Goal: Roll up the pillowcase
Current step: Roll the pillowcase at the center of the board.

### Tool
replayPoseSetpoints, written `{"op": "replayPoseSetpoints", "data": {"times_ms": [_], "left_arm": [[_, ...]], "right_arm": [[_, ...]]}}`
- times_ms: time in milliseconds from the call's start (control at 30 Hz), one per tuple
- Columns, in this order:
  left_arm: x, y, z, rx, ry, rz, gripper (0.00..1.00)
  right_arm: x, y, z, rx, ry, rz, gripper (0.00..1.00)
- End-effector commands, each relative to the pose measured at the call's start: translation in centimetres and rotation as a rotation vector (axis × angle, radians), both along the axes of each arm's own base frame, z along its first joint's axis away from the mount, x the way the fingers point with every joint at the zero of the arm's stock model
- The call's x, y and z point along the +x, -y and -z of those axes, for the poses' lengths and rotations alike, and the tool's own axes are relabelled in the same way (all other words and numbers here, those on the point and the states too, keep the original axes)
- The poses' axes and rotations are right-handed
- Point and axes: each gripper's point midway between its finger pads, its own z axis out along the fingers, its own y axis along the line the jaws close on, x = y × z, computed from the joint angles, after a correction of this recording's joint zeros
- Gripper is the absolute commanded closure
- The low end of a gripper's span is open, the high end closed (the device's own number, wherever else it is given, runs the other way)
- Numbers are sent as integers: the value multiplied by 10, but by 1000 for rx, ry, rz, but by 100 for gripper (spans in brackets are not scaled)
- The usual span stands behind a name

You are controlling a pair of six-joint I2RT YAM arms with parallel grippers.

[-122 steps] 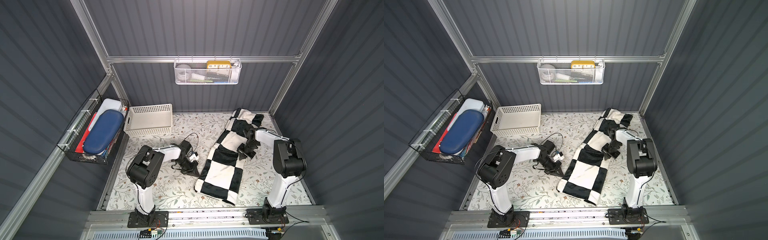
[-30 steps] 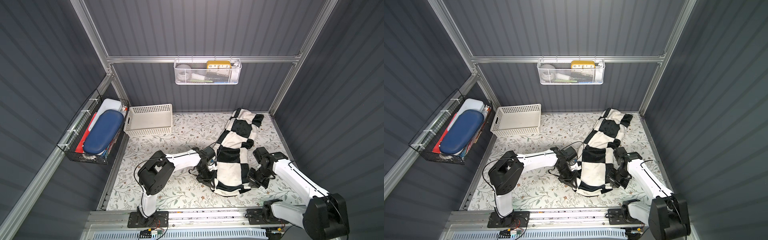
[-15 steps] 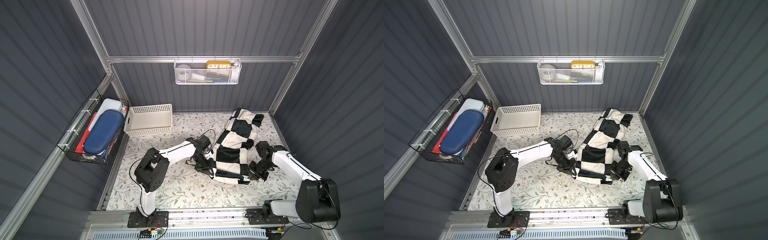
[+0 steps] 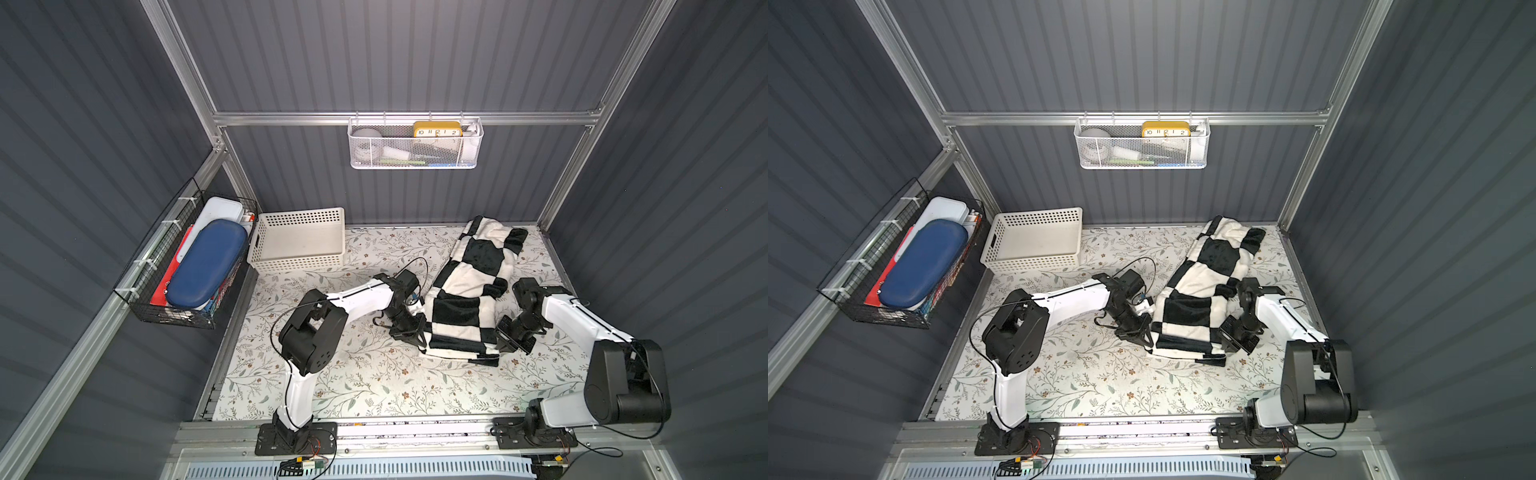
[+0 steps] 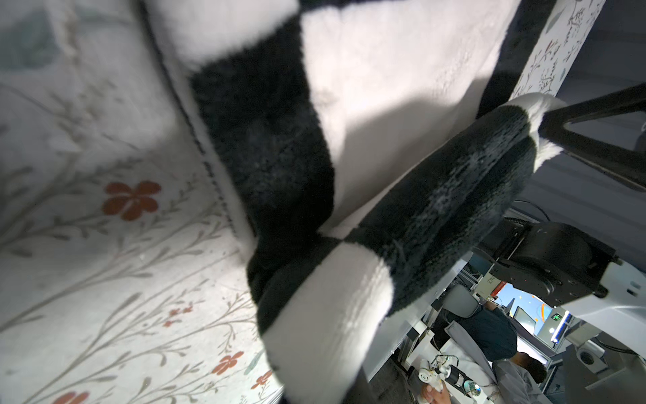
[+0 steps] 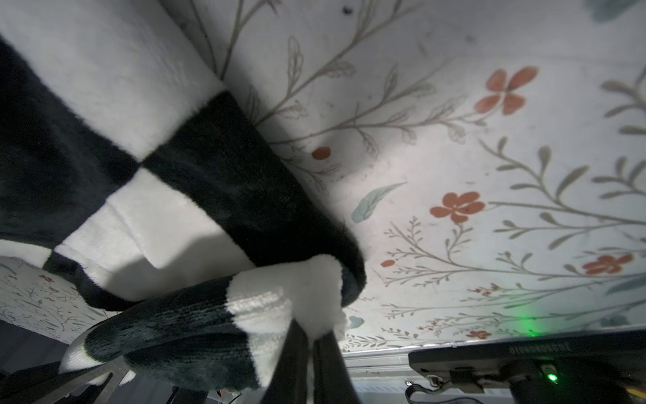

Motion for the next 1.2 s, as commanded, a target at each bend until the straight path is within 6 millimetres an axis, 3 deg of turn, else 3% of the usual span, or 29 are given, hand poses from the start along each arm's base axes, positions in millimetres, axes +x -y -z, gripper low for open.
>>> {"op": "replayPoseSetpoints", "data": {"times_ms": [0, 100, 167, 267, 433, 600, 633, 667, 733, 800, 867, 967, 1000, 1167], "left_arm": [[14, 5, 1, -13, 39, 3, 75], [17, 8, -1, -29, 53, -3, 62], [24, 7, -2, -17, 94, -8, 54], [30, 4, -5, -4, 119, -19, 37], [46, 1, -22, 16, 189, -54, 34], [68, -13, -45, 28, 256, -129, 33], [70, -16, -47, 31, 264, -139, 33], [73, -20, -49, 39, 275, -148, 33], [76, -29, -52, 55, 287, -167, 33], [76, -38, -52, 57, 285, -186, 37], [73, -41, -50, 43, 276, -195, 49], [66, -41, -46, 7, 256, -206, 80], [64, -41, -45, 1, 254, -205, 84], [61, -42, -46, -14, 261, -203, 85]], "right_arm": [[4, 3, 8, -12, 3, 2, 100], [6, 10, 9, -49, 11, -1, 90], [10, 11, 8, -52, 27, -4, 75], [19, 11, 4, -53, 55, -6, 67], [35, 11, -16, -54, 133, -3, 58], [47, 20, -52, -116, 235, -43, 54], [45, 20, -58, -120, 236, -52, 54], [42, 16, -66, -103, 253, -71, 62], [30, -10, -73, -5, 271, -127, 98], [4, -46, -67, 71, 225, -235, 100], [-20, -66, -59, 105, 161, -300, 100], [-36, -72, -50, 105, 135, -319, 100], [-39, -73, -47, 111, 120, -325, 100], [-46, -85, -29, 129, 27, -366, 100]]}}
